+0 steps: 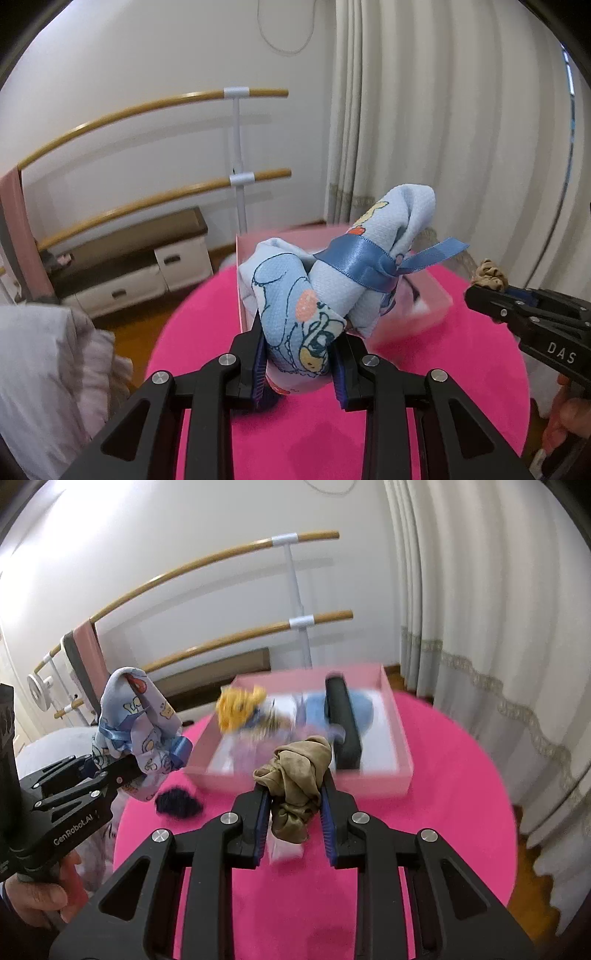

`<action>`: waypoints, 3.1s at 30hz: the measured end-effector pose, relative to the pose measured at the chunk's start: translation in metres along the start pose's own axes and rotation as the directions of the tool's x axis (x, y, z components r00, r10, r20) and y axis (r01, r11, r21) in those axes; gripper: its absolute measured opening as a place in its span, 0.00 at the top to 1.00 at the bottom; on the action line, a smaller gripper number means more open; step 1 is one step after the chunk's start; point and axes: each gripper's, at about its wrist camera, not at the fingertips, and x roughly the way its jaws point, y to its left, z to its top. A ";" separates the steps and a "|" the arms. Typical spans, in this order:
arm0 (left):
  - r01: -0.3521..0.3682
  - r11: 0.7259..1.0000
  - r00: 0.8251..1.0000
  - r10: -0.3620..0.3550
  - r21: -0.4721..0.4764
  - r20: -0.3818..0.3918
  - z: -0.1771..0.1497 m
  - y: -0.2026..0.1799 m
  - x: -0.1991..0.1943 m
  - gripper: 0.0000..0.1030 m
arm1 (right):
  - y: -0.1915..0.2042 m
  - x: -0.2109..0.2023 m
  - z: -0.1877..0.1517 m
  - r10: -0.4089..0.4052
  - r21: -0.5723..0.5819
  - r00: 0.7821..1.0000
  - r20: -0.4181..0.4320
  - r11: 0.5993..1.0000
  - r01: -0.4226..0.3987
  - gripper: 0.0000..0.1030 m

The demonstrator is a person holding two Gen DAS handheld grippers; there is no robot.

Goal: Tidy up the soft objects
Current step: 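Carry the sock bundle and tan scrunchie with both grippers over the box, then open both grippers to drop the sock bundle and scrunchie into the box, then withdraw both tools and move toward the navy scrunchie and clear bag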

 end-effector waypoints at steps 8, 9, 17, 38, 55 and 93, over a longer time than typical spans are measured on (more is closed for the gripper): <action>0.021 1.000 1.000 -0.021 -0.020 0.000 0.061 0.008 0.046 0.75 | -0.008 0.035 0.072 0.008 -0.012 1.000 0.011 1.000 -0.008 0.78; 0.022 0.999 1.000 -0.022 -0.025 -0.006 0.068 0.011 0.054 0.75 | -0.010 0.041 0.080 0.014 -0.010 1.000 0.006 1.000 -0.013 0.78; 0.016 0.999 0.996 -0.020 -0.051 -0.082 0.102 0.020 0.125 0.75 | -0.019 0.105 0.121 0.031 0.009 0.998 -0.059 1.000 -0.030 0.78; -0.030 0.999 0.972 0.024 -0.025 -0.234 0.142 0.015 0.233 0.48 | -0.022 0.182 0.118 0.056 0.037 0.986 -0.159 0.998 -0.050 0.56; -0.153 0.988 0.988 0.153 0.009 -0.008 0.102 -0.004 0.127 0.00 | -0.009 0.114 0.110 0.032 0.077 0.998 -0.054 0.997 -0.028 0.00; -0.191 0.980 0.976 0.195 -0.049 0.101 -0.067 -0.023 -0.120 0.00 | 0.023 -0.106 -0.033 -0.108 0.092 0.971 0.215 0.992 0.090 0.00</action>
